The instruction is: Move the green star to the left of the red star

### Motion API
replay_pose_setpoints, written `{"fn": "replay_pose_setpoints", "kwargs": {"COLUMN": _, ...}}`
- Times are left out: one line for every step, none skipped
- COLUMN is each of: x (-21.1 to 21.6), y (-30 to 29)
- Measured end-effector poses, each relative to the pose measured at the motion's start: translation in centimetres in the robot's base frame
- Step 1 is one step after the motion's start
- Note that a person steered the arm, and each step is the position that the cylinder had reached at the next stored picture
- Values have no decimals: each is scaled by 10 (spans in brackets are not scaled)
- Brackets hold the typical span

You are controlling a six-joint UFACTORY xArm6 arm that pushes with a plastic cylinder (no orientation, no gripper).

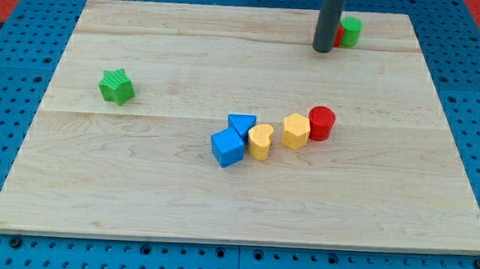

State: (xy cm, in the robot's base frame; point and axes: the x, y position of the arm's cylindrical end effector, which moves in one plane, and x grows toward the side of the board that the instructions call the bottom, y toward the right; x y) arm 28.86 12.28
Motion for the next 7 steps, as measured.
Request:
{"fn": "replay_pose_setpoints", "kwargs": {"x": 51, "y": -39}}
{"fn": "replay_pose_setpoints", "kwargs": {"x": 110, "y": -115}}
{"fn": "replay_pose_setpoints", "kwargs": {"x": 142, "y": -217}}
{"fn": "replay_pose_setpoints", "kwargs": {"x": 166, "y": -310}}
{"fn": "replay_pose_setpoints", "kwargs": {"x": 148, "y": -348}}
{"fn": "replay_pose_setpoints", "kwargs": {"x": 129, "y": -302}}
{"fn": "replay_pose_setpoints", "kwargs": {"x": 83, "y": -323}}
